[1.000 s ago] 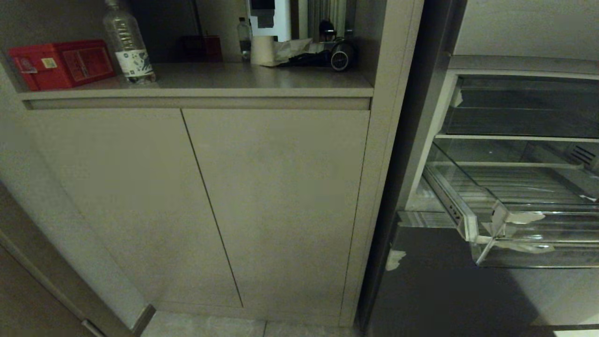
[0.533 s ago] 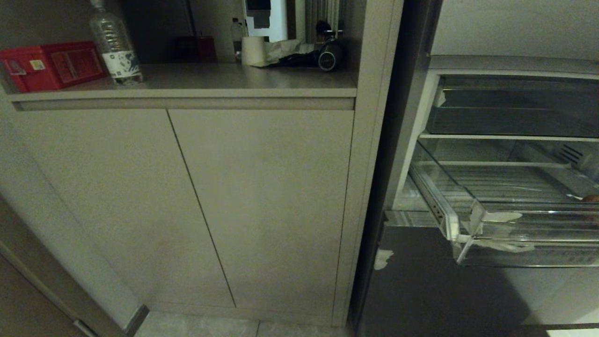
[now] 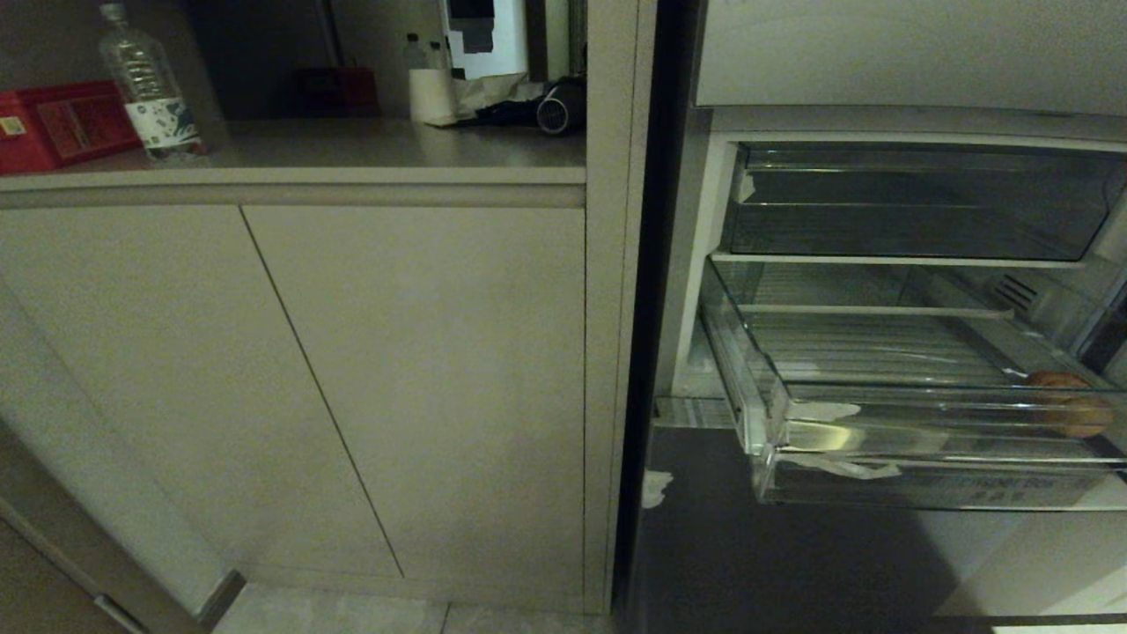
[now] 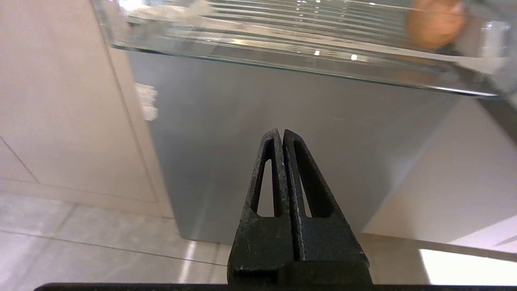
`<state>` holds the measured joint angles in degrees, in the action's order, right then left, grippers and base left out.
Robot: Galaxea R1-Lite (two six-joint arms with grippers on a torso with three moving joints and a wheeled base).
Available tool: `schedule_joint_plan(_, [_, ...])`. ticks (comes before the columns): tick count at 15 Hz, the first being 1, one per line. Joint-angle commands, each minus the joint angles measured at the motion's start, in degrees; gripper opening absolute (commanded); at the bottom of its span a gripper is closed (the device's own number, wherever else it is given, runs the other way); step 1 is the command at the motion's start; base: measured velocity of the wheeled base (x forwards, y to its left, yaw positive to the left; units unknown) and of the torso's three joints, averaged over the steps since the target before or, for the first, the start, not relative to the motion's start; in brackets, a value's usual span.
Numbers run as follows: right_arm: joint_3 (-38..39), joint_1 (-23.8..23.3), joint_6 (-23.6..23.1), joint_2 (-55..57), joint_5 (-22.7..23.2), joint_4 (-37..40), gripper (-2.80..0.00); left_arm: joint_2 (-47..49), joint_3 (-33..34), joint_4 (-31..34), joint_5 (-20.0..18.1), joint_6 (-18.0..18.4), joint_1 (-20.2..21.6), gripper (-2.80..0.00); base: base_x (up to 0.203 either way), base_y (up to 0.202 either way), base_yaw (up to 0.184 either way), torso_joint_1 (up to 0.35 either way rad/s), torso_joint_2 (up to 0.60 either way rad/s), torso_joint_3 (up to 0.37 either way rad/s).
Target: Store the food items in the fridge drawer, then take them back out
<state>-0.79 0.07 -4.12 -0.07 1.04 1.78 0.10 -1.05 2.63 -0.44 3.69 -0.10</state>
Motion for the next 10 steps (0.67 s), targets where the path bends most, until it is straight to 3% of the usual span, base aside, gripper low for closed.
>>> schedule_joint_plan(1, [-0.1,0.0,-0.4,0.0,0.1,0.1,-2.8,0.1,0.0,0.0,0.0,0.2,0.0,-2.8,0.0,-0.196,0.0,0.0,0.0,0.005])
schedule_joint_plan(5, [-6.5,-0.3,-0.2,6.5,-0.6,0.4,-2.8,0.1,0.0,0.0,-0.1,0.6,0.0,-2.8,0.0,-0.092,0.001,0.002,0.0,0.0])
schedule_joint_plan(10, [-24.7,-1.8,0.2,35.2,-3.1,0.4,-2.8,0.1,0.0,-0.1,0.2,-1.9,0.0,-2.8,0.0,0.0,0.0,0.0,0.0,0.0])
